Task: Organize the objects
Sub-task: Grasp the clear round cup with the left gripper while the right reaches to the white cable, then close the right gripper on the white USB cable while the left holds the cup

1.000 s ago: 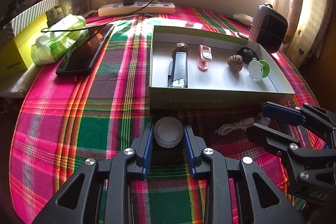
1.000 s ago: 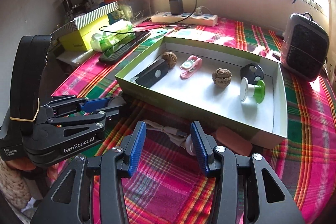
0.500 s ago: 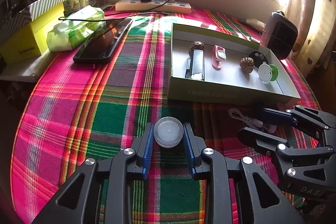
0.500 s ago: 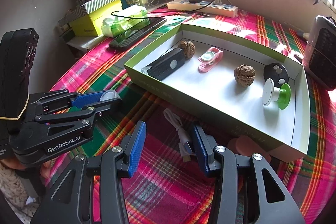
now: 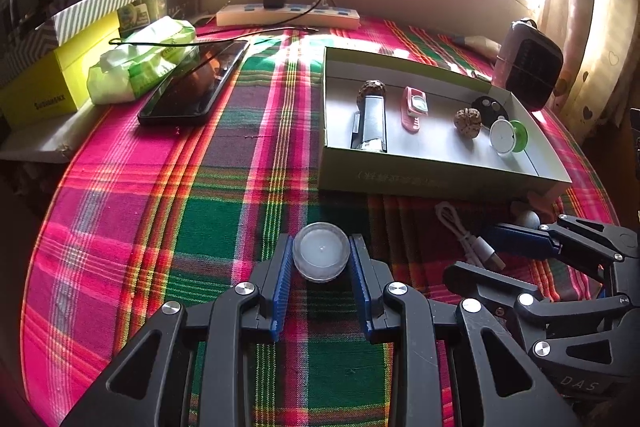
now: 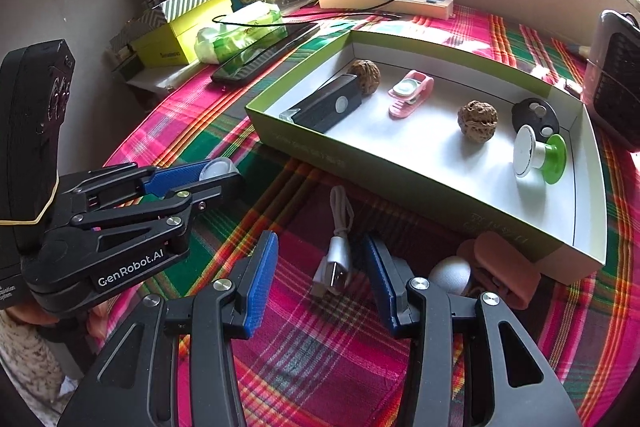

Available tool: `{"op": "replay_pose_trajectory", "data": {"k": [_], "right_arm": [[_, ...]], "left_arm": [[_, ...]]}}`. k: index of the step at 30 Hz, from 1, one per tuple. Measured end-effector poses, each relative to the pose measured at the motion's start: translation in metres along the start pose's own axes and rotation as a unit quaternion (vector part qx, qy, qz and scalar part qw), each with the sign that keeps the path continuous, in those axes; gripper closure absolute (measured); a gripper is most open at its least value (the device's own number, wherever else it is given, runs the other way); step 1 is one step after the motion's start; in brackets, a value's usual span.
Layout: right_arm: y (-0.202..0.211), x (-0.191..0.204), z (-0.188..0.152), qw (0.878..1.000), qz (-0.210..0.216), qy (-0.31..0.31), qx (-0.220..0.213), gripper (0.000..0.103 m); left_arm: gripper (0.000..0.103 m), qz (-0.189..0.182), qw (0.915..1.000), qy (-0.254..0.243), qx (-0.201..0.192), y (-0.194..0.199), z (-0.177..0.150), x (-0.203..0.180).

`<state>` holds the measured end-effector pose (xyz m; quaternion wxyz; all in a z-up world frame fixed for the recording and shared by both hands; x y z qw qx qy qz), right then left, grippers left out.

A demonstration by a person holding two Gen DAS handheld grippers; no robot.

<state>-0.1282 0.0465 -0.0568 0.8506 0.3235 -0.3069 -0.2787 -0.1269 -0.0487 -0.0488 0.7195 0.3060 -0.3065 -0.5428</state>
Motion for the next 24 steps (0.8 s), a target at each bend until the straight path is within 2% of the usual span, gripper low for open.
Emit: {"op": "replay_pose_trajectory", "data": {"k": [2,8,17,24], "right_arm": [[-0.0001,0.0002,-0.0016,1.000,-0.028,0.006,-0.002,0.057],[-0.0017,0.0000,-0.0031,0.997,-0.075,0.020,-0.007,0.057],[-0.0008,-0.0011,-0.0036,0.996,-0.088,0.004,-0.014,0.058],[-0.0006,0.0012,-0.0047,0.996,-0.091,0.001,-0.017,0.069]], "left_arm": [[0.077,0.003,1.0000,-0.005,-0.006,0.0004,-0.0008,-0.0006],[0.077,-0.006,0.9999,-0.002,-0.011,0.0006,-0.0014,0.0006],[0.077,-0.013,0.9999,0.001,-0.010,0.0011,-0.0010,0.0012],[0.077,-0.011,0.9999,-0.001,-0.011,0.0014,-0.0013,0.0004]]}}
Point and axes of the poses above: each gripper's, at about its wrist camera, not at the fingertips, and y roughly against the way its jaws point, x to its left, z to its top, the point moved 7 cm from there along -y, roughly the way its jaws point, and after that the axes turned 15 degrees about z, right-handed, at the moved point
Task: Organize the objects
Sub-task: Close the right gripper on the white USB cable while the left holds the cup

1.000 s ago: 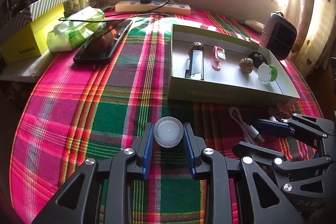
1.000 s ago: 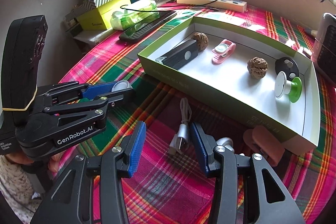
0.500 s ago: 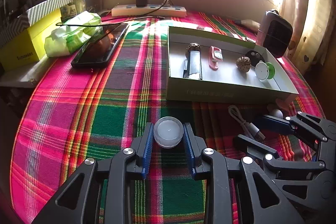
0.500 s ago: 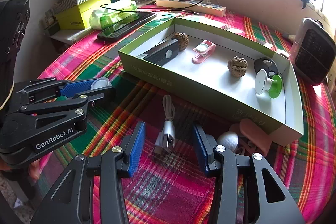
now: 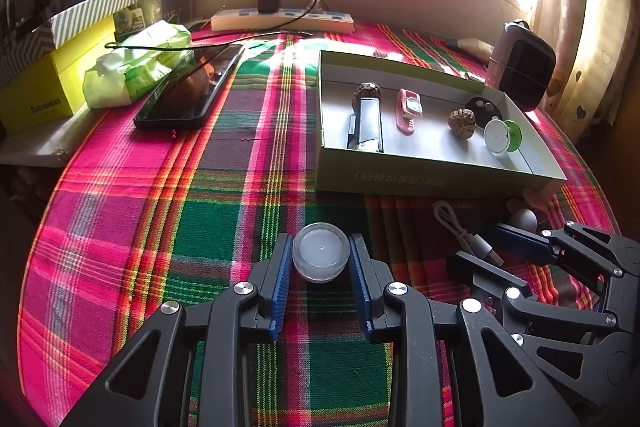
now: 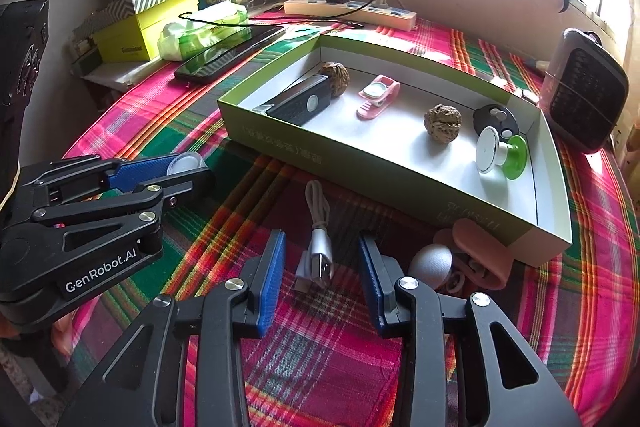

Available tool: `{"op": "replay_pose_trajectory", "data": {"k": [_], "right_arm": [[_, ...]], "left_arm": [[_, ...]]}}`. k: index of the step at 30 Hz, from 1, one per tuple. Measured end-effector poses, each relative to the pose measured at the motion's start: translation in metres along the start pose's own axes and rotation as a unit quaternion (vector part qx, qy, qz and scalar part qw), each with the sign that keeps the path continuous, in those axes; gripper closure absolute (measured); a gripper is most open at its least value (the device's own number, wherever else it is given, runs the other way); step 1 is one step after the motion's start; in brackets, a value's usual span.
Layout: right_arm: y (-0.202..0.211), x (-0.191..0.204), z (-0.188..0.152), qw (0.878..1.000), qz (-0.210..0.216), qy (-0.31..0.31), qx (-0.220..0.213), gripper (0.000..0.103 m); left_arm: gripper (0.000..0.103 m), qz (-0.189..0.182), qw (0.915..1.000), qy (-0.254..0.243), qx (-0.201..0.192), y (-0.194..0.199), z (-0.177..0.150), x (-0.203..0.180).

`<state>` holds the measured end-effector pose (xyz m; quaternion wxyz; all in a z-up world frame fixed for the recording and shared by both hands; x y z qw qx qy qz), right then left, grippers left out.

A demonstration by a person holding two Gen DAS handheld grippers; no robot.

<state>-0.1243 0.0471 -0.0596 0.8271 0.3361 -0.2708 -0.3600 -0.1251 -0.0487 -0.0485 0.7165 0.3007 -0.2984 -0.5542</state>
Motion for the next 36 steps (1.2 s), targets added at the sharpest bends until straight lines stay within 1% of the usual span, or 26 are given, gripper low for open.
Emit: {"op": "replay_pose_trajectory", "data": {"k": [2,7,17,26,36], "right_arm": [[0.000,0.001,0.000,1.000,0.000,-0.002,-0.001,0.076],[0.002,-0.001,-0.001,1.000,0.000,-0.008,-0.004,0.084],[0.004,-0.003,0.000,1.000,0.005,-0.016,-0.008,0.085],[0.007,-0.003,-0.001,0.999,0.022,-0.031,-0.014,0.086],[0.013,-0.001,-0.001,0.999,0.029,-0.036,-0.024,0.086]], "left_arm": [[0.077,0.004,1.0000,-0.005,-0.001,0.000,0.000,-0.001],[0.077,0.001,1.0000,-0.007,-0.001,0.001,-0.001,-0.001],[0.077,-0.003,1.0000,-0.008,-0.001,0.003,-0.002,-0.002],[0.077,-0.012,0.9998,-0.013,0.001,0.006,-0.004,-0.007],[0.077,-0.019,0.9996,-0.020,-0.002,0.013,-0.005,-0.012]]}}
Point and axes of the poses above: each gripper's, at about its wrist camera, not at the fingertips, and y roughly against the way its jaws point, x to its left, z to its top, the point moved 7 cm from there along -y, roughly the way its jaws point, and after that the axes turned 15 degrees about z, right-handed, at the moved point
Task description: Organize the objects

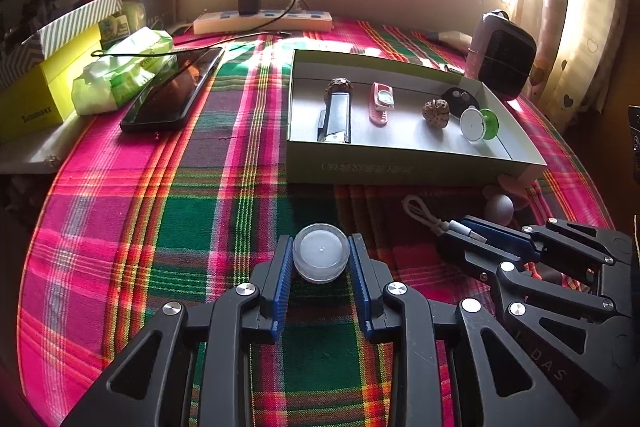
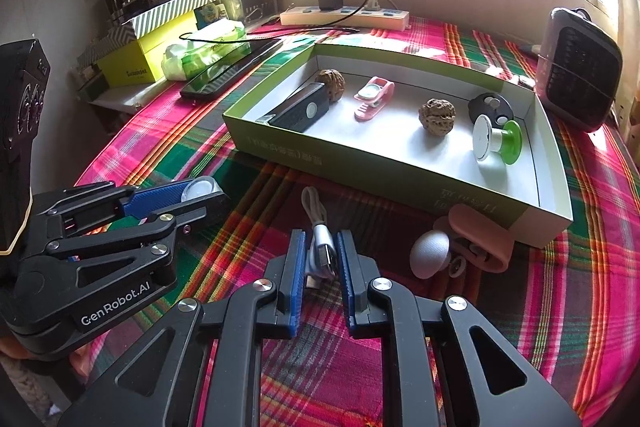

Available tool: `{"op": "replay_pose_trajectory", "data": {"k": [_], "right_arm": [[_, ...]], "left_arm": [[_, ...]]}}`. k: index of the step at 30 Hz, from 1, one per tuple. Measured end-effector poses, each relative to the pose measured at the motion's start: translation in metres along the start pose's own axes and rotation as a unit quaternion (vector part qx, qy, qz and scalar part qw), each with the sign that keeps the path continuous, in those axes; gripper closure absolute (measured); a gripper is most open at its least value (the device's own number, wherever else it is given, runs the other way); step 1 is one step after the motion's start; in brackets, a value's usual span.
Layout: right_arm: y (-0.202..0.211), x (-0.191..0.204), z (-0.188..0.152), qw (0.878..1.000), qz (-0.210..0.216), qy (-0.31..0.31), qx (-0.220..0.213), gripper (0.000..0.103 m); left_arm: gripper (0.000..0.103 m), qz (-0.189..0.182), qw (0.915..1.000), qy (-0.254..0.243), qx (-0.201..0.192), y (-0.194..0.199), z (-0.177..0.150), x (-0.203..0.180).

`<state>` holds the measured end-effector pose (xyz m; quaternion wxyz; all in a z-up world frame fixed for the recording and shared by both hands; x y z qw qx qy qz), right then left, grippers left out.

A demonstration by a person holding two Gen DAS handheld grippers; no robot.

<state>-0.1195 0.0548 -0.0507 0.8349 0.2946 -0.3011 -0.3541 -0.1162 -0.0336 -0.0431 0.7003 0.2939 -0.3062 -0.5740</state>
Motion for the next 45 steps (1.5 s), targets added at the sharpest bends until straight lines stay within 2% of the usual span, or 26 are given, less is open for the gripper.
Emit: {"op": "replay_pose_trajectory", "data": {"k": [12,20,34,45], "right_arm": [[0.012,0.001,0.001,1.000,0.007,-0.003,-0.021,0.091],[0.005,0.002,-0.007,1.000,0.022,-0.005,0.002,0.090],[0.002,0.007,-0.009,1.000,-0.005,0.026,0.010,0.090],[0.017,-0.003,0.001,1.000,0.013,-0.005,-0.017,0.090]], "left_arm": [[0.077,-0.006,1.0000,-0.001,-0.007,0.011,0.003,-0.003],[0.077,-0.007,1.0000,-0.001,-0.005,0.010,0.000,-0.003],[0.077,-0.009,0.9999,-0.002,-0.007,0.012,0.000,-0.006],[0.077,-0.017,0.9997,-0.009,-0.012,0.016,0.008,-0.011]]}}
Point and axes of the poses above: each gripper's, at about its wrist camera, not at the fingertips, and y roughly against the way its jaws point, x to its left, z to its top, the point moved 7 cm from there along -y, roughly the way its jaws point, and after that the axes turned 15 degrees about z, right-handed, at the moved point
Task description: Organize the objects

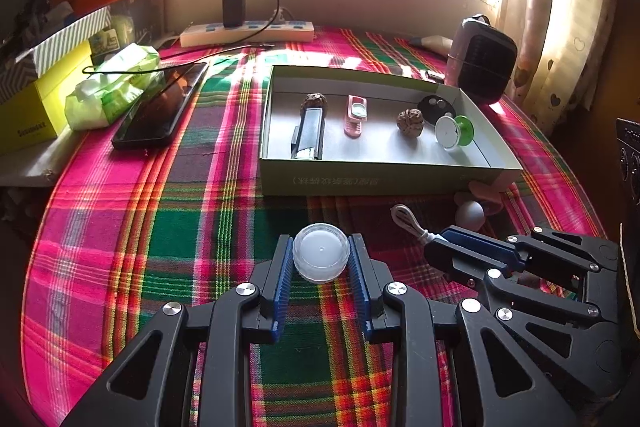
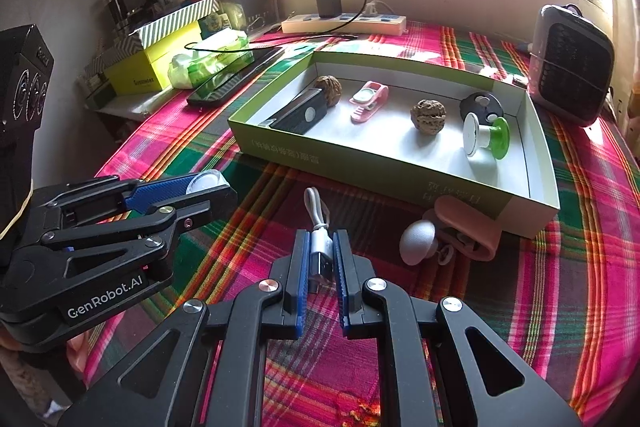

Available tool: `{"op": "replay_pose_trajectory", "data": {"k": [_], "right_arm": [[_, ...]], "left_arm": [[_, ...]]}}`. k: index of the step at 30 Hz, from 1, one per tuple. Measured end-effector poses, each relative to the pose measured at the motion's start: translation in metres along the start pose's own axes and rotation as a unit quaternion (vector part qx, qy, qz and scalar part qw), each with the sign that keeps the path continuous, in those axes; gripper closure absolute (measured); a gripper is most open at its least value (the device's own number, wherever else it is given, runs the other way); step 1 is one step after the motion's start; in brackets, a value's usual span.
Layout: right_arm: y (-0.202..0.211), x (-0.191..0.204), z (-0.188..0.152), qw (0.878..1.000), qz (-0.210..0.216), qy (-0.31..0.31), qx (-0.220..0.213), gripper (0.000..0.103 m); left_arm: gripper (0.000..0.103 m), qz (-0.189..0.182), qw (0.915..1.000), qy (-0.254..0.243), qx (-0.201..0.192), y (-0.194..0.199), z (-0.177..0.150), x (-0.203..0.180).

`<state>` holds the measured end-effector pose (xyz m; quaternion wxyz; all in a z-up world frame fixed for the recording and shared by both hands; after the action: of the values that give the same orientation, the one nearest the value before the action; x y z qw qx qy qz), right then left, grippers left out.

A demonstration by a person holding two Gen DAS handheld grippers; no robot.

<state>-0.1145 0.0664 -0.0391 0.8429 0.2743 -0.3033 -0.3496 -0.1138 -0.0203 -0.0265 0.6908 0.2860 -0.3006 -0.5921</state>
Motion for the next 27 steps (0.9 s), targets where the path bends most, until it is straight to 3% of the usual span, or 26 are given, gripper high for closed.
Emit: {"op": "replay_pose_trajectory", "data": {"k": [16,27], "right_arm": [[0.032,-0.024,0.046,0.998,-0.023,-0.016,-0.052,0.090],[0.022,-0.058,0.080,0.997,-0.036,-0.047,-0.055,0.090]], "left_arm": [[0.077,-0.016,0.9994,-0.012,-0.027,0.005,0.041,-0.013],[0.077,-0.023,0.9994,-0.016,-0.021,-0.014,0.062,-0.026]]}}
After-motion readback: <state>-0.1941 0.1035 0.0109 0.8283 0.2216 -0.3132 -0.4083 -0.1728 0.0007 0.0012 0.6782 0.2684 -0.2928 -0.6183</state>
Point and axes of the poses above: each gripper's, at about its wrist camera, not at the fingertips, and y roughly against the way its jaws point, x to its left, z to its top, the point moved 7 cm from there along -y, roughly the way its jaws point, and after that the axes turned 15 degrees about z, right-handed, at the moved point
